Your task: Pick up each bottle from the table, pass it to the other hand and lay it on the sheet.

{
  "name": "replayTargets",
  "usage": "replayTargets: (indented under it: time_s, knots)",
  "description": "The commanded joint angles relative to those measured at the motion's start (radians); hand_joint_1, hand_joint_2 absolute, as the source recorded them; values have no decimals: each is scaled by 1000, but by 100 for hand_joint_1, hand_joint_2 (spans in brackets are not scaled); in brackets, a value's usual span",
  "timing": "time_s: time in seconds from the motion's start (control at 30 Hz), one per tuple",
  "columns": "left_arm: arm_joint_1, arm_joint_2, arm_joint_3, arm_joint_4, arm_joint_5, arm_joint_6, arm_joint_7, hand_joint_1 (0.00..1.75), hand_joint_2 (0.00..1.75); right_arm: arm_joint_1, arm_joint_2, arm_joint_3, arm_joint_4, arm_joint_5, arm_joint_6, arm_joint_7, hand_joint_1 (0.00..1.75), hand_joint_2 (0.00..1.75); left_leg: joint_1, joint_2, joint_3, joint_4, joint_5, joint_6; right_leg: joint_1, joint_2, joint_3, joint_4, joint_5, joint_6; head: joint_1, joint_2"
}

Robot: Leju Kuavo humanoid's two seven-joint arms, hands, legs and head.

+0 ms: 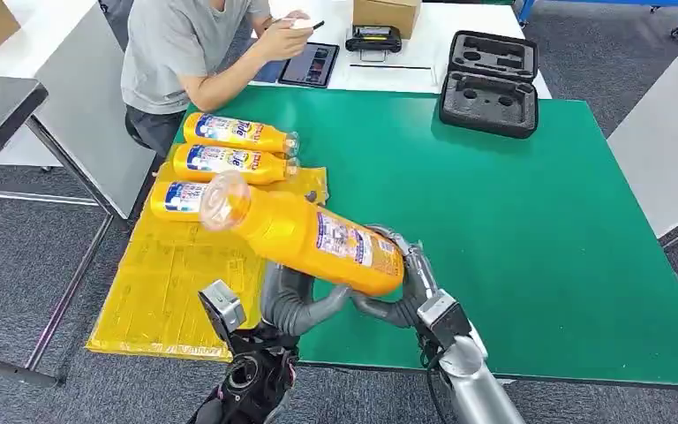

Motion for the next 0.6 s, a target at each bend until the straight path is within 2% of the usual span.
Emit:
replayTargets:
  time_s: [0.03, 0.13, 0.17, 0.33, 0.37, 0.4, 0.6]
  knots:
    - [-19, 14, 23, 0, -9, 2, 3, 0, 175, -2, -14, 16, 12, -6, -4, -3, 175, 175, 1, 1, 5, -1, -2, -2, 1, 1, 5, -1, -1, -2, 0, 0]
    - [-19, 14, 30, 1, -3, -7, 3, 0, 175, 14, -18, 12, -3, -2, -11, -3, 175, 175, 2, 1, 9, 0, -4, -3, 2, 1, 9, -2, -3, -3, 0, 0]
    - [-18, 14, 32, -2, -4, -8, 3, 0, 175, 17, -18, 7, -9, -3, -13, -3, 175, 175, 1, 0, 4, -1, -1, -1, 1, 0, 4, -1, -1, -2, 0, 0]
    - [-13, 13, 29, -2, -10, -8, 3, 0, 175, 42, -22, -34, -48, -33, -8, -3, 175, 175, 1, 0, 3, -1, -1, -1, 1, 0, 3, -1, -1, -1, 0, 0]
    - [-12, 14, 28, -3, -11, -9, 3, 0, 175, 47, -22, -47, -59, -45, -6, -3, 175, 175, 2, 1, 11, 0, -5, -3, 2, 1, 11, -2, -4, -4, 0, 0]
    - [-12, 14, 27, -3, -10, -11, 3, 0, 175, 52, -24, -55, -67, -53, -1, -3, 175, 175, 1, 0, 3, -1, -1, -1, 1, 0, 4, -1, -1, -2, 0, 0]
    - [-12, 14, 27, -3, -10, -11, 3, 0, 175, 52, -24, -55, -67, -53, -1, -3, 175, 175, 1, 0, 3, 0, -1, -1, 1, 1, 3, -1, -1, -1, 0, 0]
